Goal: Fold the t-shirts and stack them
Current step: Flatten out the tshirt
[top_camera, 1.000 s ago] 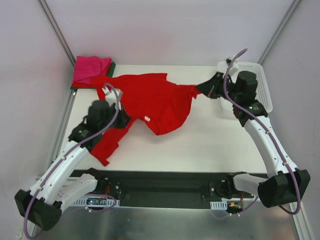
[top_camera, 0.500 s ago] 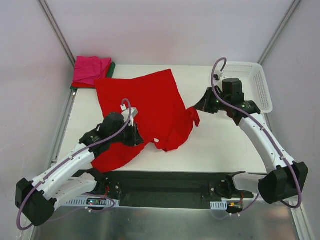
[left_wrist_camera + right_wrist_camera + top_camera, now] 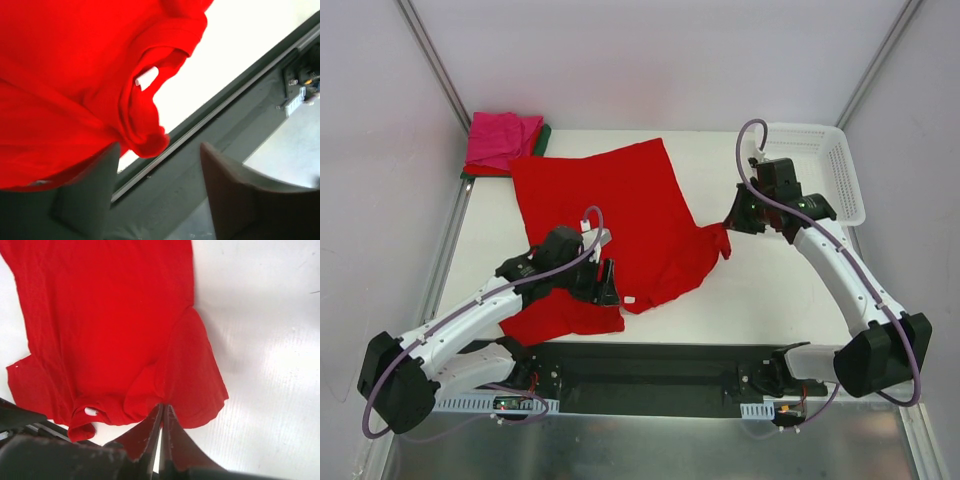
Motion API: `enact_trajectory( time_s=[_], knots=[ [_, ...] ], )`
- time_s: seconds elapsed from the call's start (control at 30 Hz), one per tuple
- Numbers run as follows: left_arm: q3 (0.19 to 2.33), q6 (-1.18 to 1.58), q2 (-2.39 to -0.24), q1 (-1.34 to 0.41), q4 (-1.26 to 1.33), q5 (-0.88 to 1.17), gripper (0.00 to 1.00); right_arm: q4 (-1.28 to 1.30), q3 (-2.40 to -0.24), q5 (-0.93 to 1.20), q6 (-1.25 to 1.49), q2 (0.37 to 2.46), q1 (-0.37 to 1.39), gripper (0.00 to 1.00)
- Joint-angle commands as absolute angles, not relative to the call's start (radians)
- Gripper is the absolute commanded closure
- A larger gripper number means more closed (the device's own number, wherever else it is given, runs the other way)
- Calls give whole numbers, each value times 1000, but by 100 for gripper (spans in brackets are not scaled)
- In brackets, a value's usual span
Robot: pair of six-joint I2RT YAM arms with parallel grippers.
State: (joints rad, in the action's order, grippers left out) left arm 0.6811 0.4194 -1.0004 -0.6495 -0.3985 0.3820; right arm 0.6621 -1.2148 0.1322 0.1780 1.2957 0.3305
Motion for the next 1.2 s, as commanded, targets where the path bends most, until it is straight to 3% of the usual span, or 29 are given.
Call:
enact_trajectory(
  time_s=[0.0,0.03,0.13,0.5,0.93,1.17],
  knots=[
    [724,405,-1006,-670,-429,413,16,721,-1273,-20,169,1305,341,90],
    [742,402,-1005,-672,-436,408,1,724,-1278,-29,166,1308,342,91],
    [805,390,-983,-673,-469,376,1,724,-1287,-48,169,1316,345,99],
    [1118,252,-1118,-675,-502,137,1,722,-1272,-46,163,1312,357,99],
    [1618,-59,-1710,-667,-433,-99,1,719,-1210,-57,169,1255,360,99],
    [1878,-72,-1975,-542,-344,-38,1,710,-1187,-48,173,1216,362,99]
  ],
)
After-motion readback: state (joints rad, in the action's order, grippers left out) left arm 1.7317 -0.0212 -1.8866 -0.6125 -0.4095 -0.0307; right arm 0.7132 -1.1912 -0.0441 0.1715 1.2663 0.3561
